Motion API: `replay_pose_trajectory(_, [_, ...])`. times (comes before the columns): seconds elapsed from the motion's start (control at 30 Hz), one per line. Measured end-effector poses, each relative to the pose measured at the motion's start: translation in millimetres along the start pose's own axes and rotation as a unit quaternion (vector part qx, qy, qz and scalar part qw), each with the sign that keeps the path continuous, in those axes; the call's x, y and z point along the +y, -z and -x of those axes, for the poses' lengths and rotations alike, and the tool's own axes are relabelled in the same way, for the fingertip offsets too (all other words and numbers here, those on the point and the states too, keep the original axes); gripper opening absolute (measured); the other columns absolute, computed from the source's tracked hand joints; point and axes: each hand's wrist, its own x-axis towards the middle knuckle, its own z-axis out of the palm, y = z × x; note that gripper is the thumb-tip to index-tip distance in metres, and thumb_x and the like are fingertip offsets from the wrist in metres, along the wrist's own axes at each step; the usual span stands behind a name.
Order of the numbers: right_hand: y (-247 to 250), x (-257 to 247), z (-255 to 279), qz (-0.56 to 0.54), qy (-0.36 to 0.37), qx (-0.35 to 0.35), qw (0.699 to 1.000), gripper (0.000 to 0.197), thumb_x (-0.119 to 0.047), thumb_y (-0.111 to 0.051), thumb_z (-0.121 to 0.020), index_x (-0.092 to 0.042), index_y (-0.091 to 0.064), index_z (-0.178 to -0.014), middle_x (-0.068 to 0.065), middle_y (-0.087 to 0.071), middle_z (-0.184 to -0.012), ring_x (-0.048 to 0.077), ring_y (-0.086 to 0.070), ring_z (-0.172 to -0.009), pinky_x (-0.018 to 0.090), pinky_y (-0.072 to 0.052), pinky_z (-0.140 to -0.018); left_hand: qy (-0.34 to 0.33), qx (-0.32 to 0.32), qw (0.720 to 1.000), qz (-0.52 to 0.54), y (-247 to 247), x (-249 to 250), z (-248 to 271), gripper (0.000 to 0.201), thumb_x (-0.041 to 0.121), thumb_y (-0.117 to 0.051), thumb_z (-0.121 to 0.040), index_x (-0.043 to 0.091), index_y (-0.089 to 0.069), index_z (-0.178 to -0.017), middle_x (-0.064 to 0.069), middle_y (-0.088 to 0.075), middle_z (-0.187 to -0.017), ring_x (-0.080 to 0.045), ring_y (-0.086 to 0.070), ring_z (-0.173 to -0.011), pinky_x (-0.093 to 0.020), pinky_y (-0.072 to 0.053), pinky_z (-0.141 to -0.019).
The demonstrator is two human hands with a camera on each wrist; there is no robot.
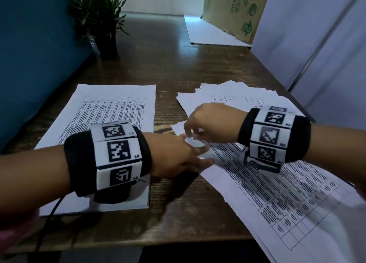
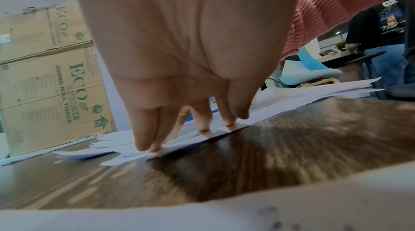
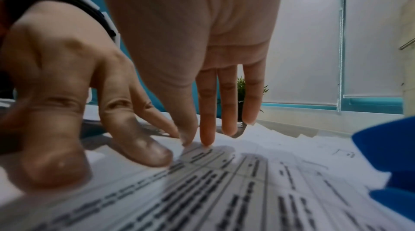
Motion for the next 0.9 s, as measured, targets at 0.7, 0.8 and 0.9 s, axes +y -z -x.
replay_pose_trajectory(0.7, [-10.0,25.5,-7.3,-0.134,-0.038,0.009,0.99,0.01,-0.015,-0.06,-0.088,-0.01,-0.069,-0.088,-0.003,-0.067,-0.085,0.003,-0.047,-0.066,0.006,-0.033,-0.062,0.004,-0.018,1.0,-0.009,-2.4,-4.9,-3.3,0.047,0.036,-0.02,-0.102,0.044,-0.008,-0.147,0.018,0.004,-0.156,-0.043,-0.007,-0.142,-0.047,-0.015,-0.117])
replay_pose_trajectory(0.8, [-8.5,27.9,-5.2,-0.156,-0.044,0.003,0.987,0.009,-0.018,-0.063,-0.087,-0.013,-0.07,-0.089,-0.01,-0.063,-0.08,-0.006,-0.049,-0.063,0.003,-0.036,-0.061,-0.001,-0.016,1.0,-0.008,-2.9,-6.1,-4.9,0.047,0.036,-0.02,-0.102,0.044,-0.008,-0.147,0.016,0.004,-0.157,-0.041,-0.008,-0.142,-0.048,-0.015,-0.116])
replay_pose_trajectory(0.9, [-6.9,28.8,-3.4,-0.175,-0.043,-0.008,0.984,0.008,-0.022,-0.068,-0.084,-0.016,-0.071,-0.089,-0.012,-0.063,-0.078,-0.006,-0.052,-0.066,0.004,-0.036,-0.062,-0.006,-0.013,1.0,-0.005,-2.9,-7.0,-5.4,0.047,0.035,-0.02,-0.102,0.043,-0.01,-0.147,0.014,0.002,-0.157,-0.039,-0.011,-0.143,-0.047,-0.014,-0.117])
